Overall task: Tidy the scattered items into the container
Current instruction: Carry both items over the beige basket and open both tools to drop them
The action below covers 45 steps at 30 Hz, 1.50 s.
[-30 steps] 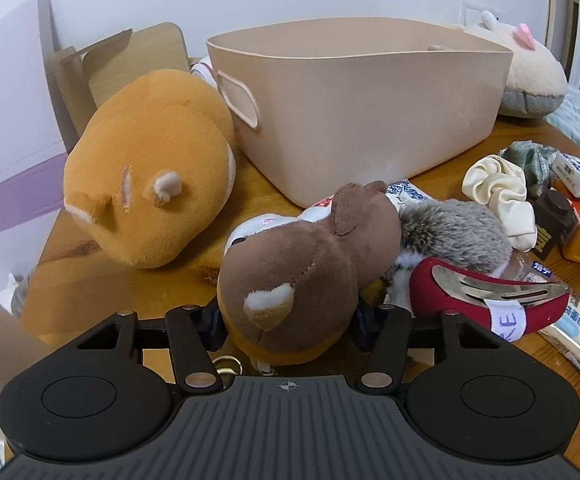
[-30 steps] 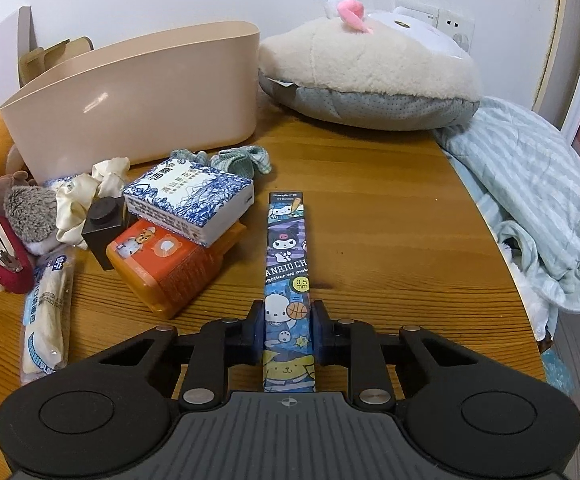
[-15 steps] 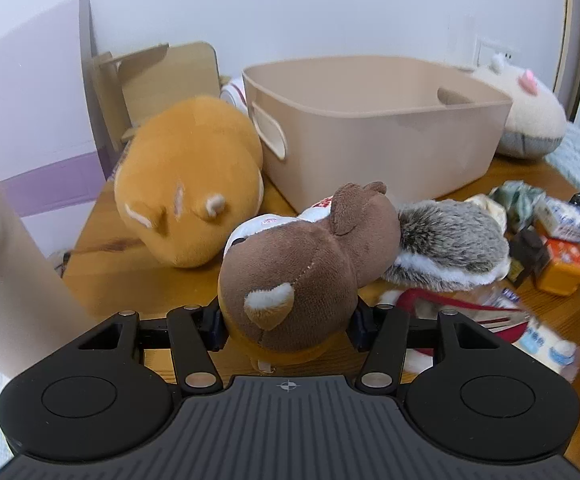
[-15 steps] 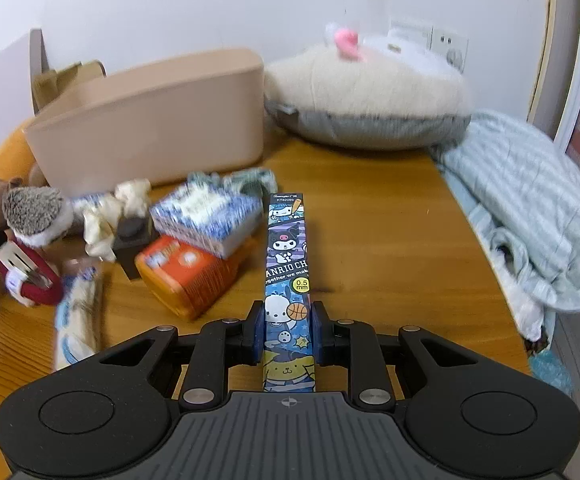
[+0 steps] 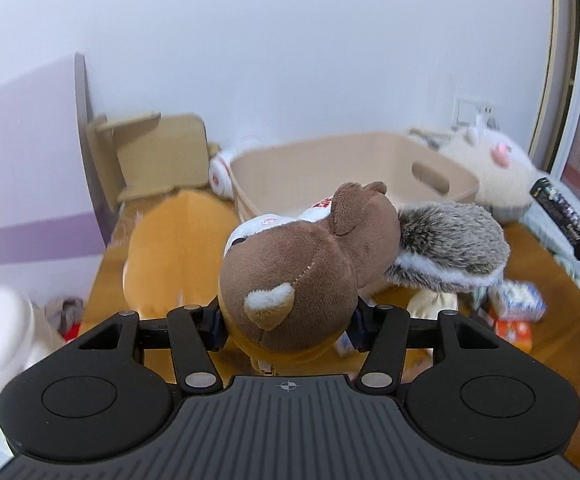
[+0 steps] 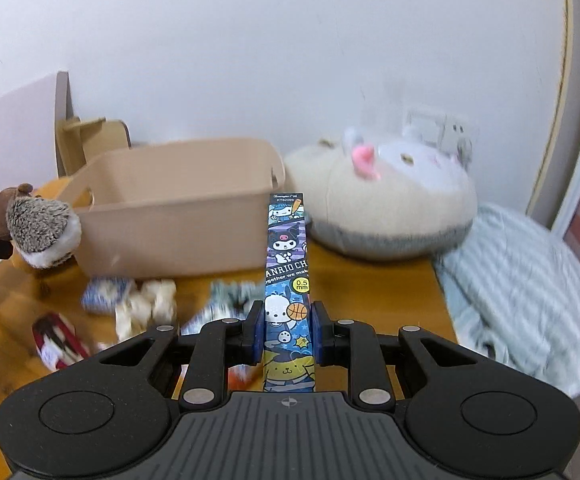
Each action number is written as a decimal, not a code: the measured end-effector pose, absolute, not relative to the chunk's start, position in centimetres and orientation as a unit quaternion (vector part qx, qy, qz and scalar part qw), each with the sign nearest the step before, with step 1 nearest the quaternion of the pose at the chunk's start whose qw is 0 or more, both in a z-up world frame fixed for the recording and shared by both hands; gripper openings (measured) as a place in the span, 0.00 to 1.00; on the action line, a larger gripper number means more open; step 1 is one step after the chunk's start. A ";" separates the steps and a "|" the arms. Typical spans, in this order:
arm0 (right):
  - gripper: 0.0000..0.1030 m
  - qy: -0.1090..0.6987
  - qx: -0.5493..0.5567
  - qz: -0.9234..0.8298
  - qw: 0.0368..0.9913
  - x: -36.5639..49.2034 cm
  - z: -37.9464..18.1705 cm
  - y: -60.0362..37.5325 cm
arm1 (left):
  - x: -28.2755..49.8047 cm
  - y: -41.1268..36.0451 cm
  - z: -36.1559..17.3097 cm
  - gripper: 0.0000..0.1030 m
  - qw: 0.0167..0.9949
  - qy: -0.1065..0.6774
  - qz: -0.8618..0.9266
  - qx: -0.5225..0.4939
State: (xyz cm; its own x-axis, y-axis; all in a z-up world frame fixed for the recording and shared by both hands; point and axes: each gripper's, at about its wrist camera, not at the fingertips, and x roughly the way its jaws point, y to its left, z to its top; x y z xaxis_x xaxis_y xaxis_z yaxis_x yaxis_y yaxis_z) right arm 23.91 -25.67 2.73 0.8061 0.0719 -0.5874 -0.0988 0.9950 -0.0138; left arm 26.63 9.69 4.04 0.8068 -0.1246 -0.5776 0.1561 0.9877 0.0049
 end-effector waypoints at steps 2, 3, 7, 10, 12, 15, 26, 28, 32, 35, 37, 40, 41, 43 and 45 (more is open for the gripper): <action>0.20 0.301 -0.023 0.051 0.952 24.7 3.6 -25.5 | 27.2 9.4 5.2 0.54 0.953 0.294 -0.075 0.027; 0.20 0.296 -0.024 0.055 0.953 25.1 4.1 -25.3 | 27.5 9.2 5.8 0.54 0.954 0.290 -0.074 0.028; 0.20 0.283 -0.027 0.066 0.957 26.6 5.8 -24.6 | 29.7 8.9 7.3 0.54 0.952 0.297 -0.072 0.015; 0.20 0.280 -0.026 0.076 0.957 28.0 6.9 -24.2 | 31.6 8.7 7.8 0.54 0.949 0.307 -0.068 0.004; 0.20 0.280 -0.024 0.085 0.956 29.0 7.4 -23.8 | 32.8 8.5 7.9 0.54 0.948 0.311 -0.062 0.003; 0.20 0.283 -0.034 0.090 0.954 30.7 7.8 -22.9 | 34.4 8.3 8.0 0.54 0.947 0.316 -0.054 0.000; 0.20 0.331 -0.047 0.112 0.936 39.9 7.5 -20.0 | 42.3 7.4 5.5 0.54 0.928 0.372 -0.013 -0.018; 0.20 0.339 -0.046 0.112 0.933 41.6 6.9 -19.5 | 43.4 7.3 4.7 0.55 0.925 0.380 -0.006 -0.017; 0.20 0.356 -0.024 0.118 0.927 44.9 5.6 -18.8 | 45.5 7.0 3.2 0.55 0.917 0.397 0.001 -0.022; 0.20 0.369 -0.014 0.120 0.922 46.7 4.2 -18.4 | 46.8 6.5 2.1 0.55 0.911 0.412 -0.003 -0.017; 0.20 0.380 -0.020 0.118 0.917 47.7 3.2 -17.9 | 47.4 5.9 1.6 0.55 0.908 0.419 -0.005 -0.004; 0.20 0.400 -0.026 0.115 0.909 49.0 1.8 -17.4 | 48.0 5.1 0.7 0.55 0.901 0.433 -0.008 0.012; 0.20 0.407 -0.026 0.115 0.906 49.2 1.4 -17.4 | 48.1 4.9 0.4 0.55 0.899 0.438 -0.008 0.017; 0.20 0.421 -0.028 0.114 0.900 49.5 0.4 -17.4 | 48.3 4.4 0.0 0.55 0.895 0.445 -0.008 0.030; 0.20 0.433 -0.035 0.113 0.894 49.7 -0.6 -17.3 | 48.4 4.0 -0.2 0.55 0.893 0.449 -0.009 0.041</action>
